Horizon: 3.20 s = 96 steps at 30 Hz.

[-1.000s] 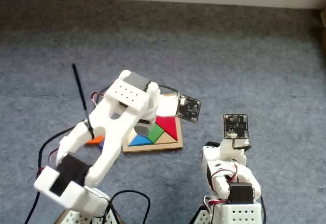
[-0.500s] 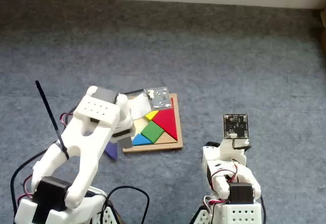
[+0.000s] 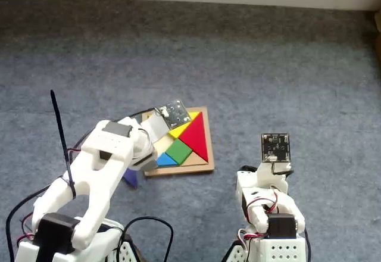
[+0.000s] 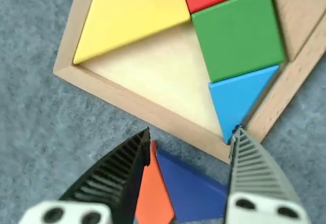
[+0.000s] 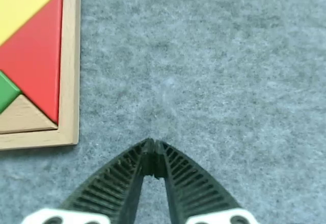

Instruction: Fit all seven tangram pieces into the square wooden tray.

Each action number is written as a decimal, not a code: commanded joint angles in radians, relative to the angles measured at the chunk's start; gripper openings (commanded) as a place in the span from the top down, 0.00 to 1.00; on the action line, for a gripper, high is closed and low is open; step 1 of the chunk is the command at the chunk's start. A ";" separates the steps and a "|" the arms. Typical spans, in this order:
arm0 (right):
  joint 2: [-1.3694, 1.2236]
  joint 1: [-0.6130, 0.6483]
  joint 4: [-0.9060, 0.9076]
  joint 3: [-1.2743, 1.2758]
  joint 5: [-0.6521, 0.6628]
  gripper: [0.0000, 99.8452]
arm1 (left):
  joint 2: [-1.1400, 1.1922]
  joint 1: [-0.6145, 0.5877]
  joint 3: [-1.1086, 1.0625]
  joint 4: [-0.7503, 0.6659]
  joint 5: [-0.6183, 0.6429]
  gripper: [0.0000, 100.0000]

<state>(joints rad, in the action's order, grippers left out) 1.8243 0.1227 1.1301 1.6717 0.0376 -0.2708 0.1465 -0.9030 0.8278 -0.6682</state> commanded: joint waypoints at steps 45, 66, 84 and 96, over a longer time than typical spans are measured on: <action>0.010 -0.012 -0.021 0.142 -0.003 0.98 | -0.007 0.054 0.248 0.054 0.158 0.81; 0.010 -0.013 -0.019 0.142 -0.003 0.98 | 0.584 0.087 0.780 0.358 0.292 0.75; 0.010 -0.051 -0.021 0.142 -0.003 0.98 | 0.720 0.090 0.862 0.511 0.285 0.81; 0.010 -0.054 -0.021 0.142 -0.003 0.98 | 0.880 0.085 1.063 0.690 0.287 0.82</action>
<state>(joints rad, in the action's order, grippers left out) 1.8243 0.0813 1.1270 1.6717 0.0376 0.5792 0.2248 0.1527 1.4860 -0.3798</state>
